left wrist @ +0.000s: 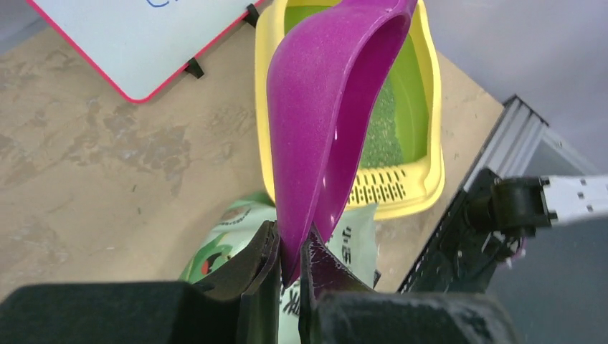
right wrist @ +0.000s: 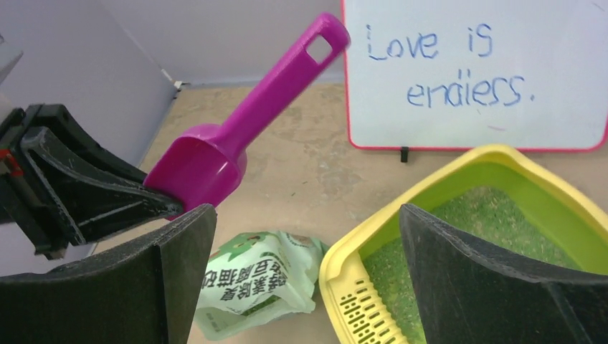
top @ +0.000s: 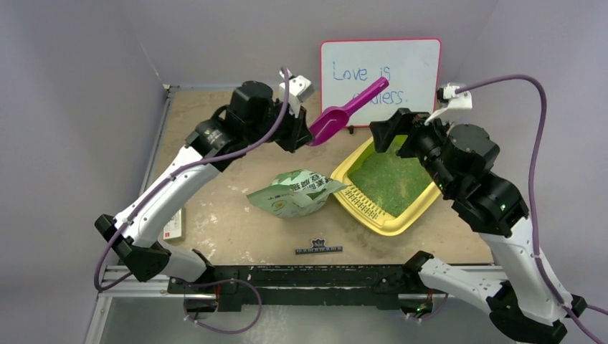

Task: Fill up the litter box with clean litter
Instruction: Pick up the spatula from the center of the board.

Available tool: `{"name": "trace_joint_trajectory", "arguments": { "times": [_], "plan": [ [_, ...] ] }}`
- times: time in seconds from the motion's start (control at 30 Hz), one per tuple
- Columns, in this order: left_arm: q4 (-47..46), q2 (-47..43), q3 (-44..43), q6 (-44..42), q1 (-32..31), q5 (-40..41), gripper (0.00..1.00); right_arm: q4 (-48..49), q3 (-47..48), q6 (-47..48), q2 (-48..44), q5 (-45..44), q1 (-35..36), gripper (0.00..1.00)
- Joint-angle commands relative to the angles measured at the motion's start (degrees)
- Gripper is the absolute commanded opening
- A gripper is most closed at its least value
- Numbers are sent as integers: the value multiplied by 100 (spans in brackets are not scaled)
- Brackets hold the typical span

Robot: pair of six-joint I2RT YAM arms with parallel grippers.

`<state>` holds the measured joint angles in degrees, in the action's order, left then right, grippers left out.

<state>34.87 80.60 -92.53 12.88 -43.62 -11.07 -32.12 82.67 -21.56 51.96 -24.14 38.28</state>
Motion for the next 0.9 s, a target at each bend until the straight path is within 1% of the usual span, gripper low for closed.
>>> {"name": "trace_joint_trajectory", "arguments": {
  "times": [0.0, 0.07, 0.17, 0.27, 0.33, 0.37, 0.4, 0.43, 0.47, 0.53, 0.63, 0.67, 0.73, 0.87],
  "plan": [
    [1812, 197, -990, -1146, 619, -1100, 0, -401, 693, 546, 573, 1083, -19, 99],
    [1933, 138, -969, -1259, 855, -1194, 0, -310, 847, 618, 705, 1436, -80, 99],
    [2203, 62, -1074, -1667, 1116, -1604, 0, -544, 1220, 788, 973, 1813, -367, 99],
    [2963, 278, -1376, -2223, 1381, -2028, 0, -572, 1389, 847, 1084, 2599, -872, 99],
    [3299, 378, -1421, -2616, 1509, -2193, 0, -564, 1436, 911, 1208, 3454, -1277, 99],
    [3329, 381, -1392, -2743, 1533, -2260, 0, -678, 1500, 990, 1345, 3965, -1476, 99],
    [3392, 390, -1421, -2889, 1555, -2352, 0, -760, 1531, 1026, 1514, 4297, -1692, 99],
    [3427, 395, -1468, -2940, 1613, -2512, 0, -765, 1492, 1016, 1640, 4652, -1917, 99],
    [3478, 395, -1517, -3016, 1678, -2651, 0, -644, 1389, 1037, 1726, 5204, -2143, 99],
    [3566, 414, -1624, -3191, 1778, -2787, 0, -148, 1061, 1111, 1749, 6466, -2476, 98],
    [3812, 597, -1819, -3386, 1838, -3138, 0, 897, 290, 1229, 1498, 7887, -2517, 99],
    [3948, 696, -1918, -3504, 1839, -3317, 0, 1077, 172, 1222, 1477, 8119, -2514, 99],
    [4184, 863, -2077, -3708, 1839, -3577, 0, 1026, 141, 1272, 1521, 8124, -2518, 99],
    [4019, 910, -1939, -3626, 1831, -3807, 0, 886, 187, 1579, 1525, 8334, -2518, 98]
  ]
}}
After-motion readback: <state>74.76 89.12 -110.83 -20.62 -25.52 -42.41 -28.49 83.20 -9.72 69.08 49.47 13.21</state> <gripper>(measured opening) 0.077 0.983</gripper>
